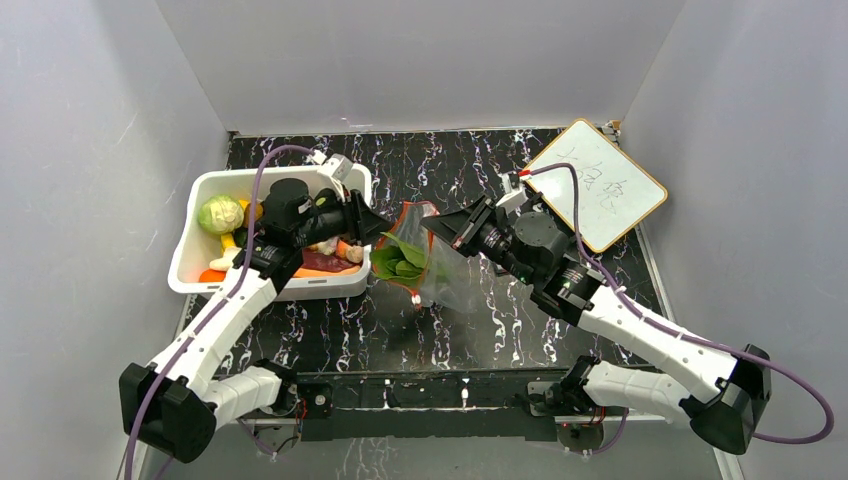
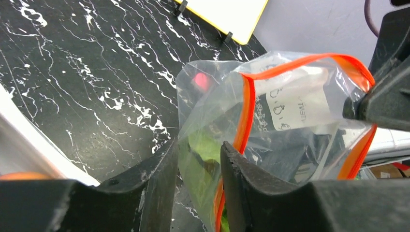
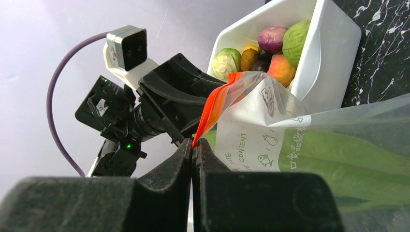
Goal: Place the food in the zip-top bag and seal the zipper
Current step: Adjust the zipper food storage bag at the center of the board.
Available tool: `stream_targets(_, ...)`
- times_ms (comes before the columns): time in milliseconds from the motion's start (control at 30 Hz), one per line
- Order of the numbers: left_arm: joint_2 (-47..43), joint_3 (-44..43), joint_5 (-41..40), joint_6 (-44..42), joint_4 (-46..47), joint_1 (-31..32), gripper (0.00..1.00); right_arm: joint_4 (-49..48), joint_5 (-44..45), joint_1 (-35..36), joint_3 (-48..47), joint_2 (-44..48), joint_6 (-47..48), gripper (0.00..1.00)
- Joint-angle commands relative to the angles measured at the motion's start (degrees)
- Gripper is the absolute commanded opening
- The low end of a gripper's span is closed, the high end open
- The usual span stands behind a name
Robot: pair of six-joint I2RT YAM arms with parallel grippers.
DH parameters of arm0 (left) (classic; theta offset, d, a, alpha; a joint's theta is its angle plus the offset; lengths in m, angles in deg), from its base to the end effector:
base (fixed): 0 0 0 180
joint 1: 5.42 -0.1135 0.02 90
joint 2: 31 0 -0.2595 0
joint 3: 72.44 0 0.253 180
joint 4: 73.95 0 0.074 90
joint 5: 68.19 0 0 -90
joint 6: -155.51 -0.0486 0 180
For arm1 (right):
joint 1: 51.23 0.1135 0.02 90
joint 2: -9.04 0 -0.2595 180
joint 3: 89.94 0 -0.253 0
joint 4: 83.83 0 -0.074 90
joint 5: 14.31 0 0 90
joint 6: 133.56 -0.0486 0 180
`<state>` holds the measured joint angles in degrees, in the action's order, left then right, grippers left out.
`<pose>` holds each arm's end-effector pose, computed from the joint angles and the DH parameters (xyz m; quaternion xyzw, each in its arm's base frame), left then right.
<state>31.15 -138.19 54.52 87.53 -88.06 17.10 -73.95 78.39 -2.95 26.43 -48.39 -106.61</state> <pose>0.2340 -0.1255 0.3379 0.1833 0.7370 -0.4329 0.4857 0.1708 0.1882 0.3516 0.1097 0.7211 0.5550 0.3999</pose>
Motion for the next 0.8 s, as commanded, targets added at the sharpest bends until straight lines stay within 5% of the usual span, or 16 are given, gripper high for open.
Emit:
stream_targets(0, -2.70, 1.28, 4.27, 0.41, 1.75, 0.16, 0.39, -4.02, 1.50, 0.17, -0.47, 2.05, 0.49, 0.00)
stream_targets(300, -4.35, -1.44, 6.02, -0.29, -2.06, 0.17, 0.45, -4.42, 3.88, 0.18, -0.43, 2.06, 1.18, 0.00)
stream_targets(767, -4.40, -1.35, 5.43, -13.33, -8.28, 0.15, 0.48, -5.04, 3.69, 0.13, -2.46, -0.13, 1.01, 0.00)
